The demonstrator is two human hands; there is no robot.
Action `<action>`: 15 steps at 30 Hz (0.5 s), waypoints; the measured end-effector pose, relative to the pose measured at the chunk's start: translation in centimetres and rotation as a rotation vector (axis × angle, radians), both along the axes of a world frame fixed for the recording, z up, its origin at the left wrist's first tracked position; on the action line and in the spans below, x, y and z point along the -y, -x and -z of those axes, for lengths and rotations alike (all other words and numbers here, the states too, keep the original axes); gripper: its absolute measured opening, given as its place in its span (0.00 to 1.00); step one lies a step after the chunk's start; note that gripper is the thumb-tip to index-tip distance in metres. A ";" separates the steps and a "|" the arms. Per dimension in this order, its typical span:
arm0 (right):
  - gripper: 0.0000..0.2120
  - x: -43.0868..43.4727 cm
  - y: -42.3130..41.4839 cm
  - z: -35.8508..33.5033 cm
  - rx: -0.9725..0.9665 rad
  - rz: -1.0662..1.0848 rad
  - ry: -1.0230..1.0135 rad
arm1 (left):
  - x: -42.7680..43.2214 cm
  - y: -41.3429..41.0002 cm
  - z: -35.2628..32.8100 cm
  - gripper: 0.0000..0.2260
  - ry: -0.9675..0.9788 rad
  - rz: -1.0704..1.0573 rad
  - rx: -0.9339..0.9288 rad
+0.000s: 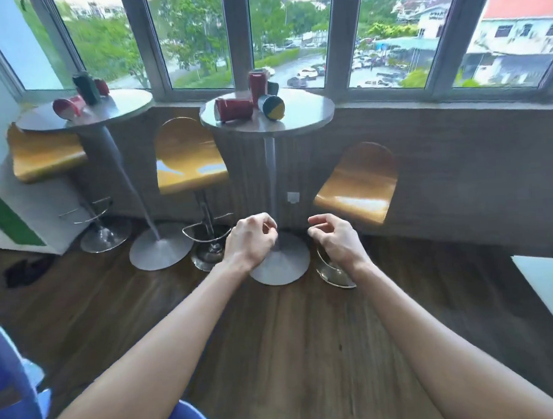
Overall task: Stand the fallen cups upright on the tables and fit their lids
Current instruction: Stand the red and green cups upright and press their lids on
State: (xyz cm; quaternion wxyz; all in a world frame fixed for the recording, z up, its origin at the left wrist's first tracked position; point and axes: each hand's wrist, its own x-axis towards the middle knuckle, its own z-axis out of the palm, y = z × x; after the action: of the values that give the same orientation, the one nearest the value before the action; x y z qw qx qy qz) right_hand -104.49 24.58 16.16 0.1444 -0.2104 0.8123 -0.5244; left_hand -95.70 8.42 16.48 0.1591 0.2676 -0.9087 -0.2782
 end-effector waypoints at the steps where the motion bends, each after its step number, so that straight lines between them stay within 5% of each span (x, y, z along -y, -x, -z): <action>1: 0.11 1.1 2.4 -0.6 -0.018 -0.005 0.009 | 1.2 2.4 -0.6 0.07 -0.002 -0.010 -0.016; 15: 0.13 18.4 29.0 -6.4 -0.138 -0.104 0.105 | 18.0 27.1 -4.0 0.07 -0.047 -0.154 -0.113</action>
State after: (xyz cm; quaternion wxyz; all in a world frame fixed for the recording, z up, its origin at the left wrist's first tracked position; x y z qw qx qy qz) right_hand -133.52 6.16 22.60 0.1039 -0.2951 0.7798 -0.5422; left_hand -122.82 -9.58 20.46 0.2245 0.3243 -0.8683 -0.3008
